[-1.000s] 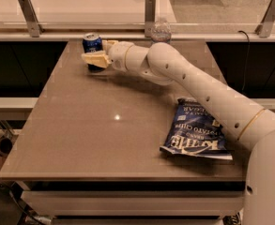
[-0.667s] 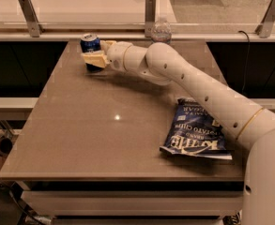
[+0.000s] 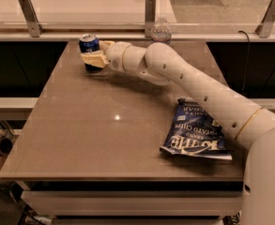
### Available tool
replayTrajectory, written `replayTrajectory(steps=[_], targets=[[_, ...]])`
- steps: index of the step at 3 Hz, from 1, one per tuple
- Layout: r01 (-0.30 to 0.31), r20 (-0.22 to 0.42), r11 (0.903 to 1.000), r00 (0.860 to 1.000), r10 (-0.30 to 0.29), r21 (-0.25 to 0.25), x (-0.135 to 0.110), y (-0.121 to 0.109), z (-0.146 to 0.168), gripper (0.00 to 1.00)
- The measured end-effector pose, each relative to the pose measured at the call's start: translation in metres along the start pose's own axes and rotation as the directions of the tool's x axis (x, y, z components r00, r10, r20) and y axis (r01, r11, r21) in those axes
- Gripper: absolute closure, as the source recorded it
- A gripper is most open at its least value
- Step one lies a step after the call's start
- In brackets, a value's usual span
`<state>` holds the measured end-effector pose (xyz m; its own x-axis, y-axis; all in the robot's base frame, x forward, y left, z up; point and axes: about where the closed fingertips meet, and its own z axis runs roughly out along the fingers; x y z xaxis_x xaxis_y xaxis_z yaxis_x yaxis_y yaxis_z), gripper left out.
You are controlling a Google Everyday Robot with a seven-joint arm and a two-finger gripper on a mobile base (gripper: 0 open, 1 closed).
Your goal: Pick pepsi can
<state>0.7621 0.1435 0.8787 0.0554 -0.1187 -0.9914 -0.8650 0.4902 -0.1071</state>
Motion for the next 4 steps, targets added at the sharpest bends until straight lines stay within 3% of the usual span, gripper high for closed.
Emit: replayTrajectory(steps=[2,4], targets=[[0.037,0.052,0.9992,0.998,-0.037,-0.011,-0.020,0.000,-0.003,1.00],[0.136,0.119,0.9905,0.983,-0.137,0.019,-0.069,-0.008,-0.024,1.00]])
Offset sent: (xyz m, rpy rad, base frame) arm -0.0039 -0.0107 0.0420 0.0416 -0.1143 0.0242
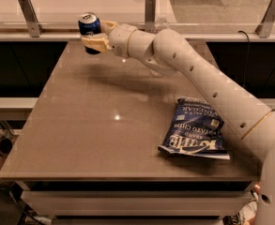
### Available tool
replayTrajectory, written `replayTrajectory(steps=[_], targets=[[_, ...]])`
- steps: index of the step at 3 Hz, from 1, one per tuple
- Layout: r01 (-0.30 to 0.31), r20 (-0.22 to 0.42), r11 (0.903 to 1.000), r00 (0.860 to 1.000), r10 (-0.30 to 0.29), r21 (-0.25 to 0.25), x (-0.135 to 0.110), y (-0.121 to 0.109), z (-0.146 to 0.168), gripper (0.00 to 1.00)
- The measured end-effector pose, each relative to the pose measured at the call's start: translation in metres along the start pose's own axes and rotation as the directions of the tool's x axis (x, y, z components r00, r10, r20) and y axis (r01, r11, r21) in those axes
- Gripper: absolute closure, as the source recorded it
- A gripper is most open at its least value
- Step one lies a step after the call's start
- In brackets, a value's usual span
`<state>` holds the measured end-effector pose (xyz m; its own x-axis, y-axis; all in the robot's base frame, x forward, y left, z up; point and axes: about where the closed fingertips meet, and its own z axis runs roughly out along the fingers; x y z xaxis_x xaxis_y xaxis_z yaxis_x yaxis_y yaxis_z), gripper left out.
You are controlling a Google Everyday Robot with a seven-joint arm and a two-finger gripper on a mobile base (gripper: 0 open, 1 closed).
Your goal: Pick pepsi can
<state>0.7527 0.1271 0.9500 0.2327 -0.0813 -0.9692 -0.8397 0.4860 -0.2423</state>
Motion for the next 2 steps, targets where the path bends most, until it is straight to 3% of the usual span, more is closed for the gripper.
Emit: replayTrajectory(steps=[2], targets=[[0.112,0.033,0.9933,0.993,-0.113,0.029,-0.057,-0.016,-0.018,1.00]])
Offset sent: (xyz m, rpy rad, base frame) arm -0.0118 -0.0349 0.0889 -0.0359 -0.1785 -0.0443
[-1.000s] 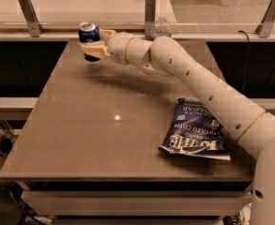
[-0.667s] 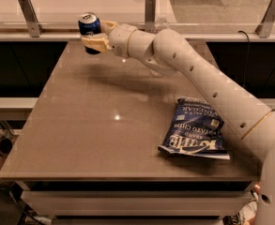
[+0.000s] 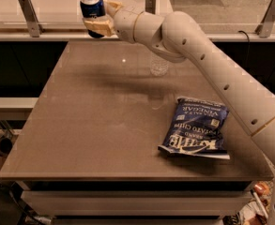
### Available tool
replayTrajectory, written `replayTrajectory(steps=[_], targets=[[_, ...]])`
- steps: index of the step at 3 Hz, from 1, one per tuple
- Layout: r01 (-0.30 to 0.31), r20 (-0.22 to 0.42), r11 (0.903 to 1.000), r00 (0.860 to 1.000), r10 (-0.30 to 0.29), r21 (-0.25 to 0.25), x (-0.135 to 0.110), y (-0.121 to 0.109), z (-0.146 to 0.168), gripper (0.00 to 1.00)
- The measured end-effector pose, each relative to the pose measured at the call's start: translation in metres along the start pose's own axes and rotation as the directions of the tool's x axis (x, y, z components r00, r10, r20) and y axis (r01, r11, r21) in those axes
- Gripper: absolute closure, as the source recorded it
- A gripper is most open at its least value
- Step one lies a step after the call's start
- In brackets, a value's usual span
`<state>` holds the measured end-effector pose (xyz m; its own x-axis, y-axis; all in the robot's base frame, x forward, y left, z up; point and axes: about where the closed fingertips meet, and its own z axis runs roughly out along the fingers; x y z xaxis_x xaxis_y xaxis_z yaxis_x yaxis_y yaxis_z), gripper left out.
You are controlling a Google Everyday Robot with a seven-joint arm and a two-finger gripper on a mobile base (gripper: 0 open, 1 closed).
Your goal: Pick pepsi can
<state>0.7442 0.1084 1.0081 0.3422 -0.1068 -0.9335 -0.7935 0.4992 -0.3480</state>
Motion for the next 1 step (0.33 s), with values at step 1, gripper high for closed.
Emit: replayTrajectory(steps=[1], targets=[[0.000,0.000,1.0000,1.000,0.000,0.000,0.0000,0.0001,0.0001,1.00]])
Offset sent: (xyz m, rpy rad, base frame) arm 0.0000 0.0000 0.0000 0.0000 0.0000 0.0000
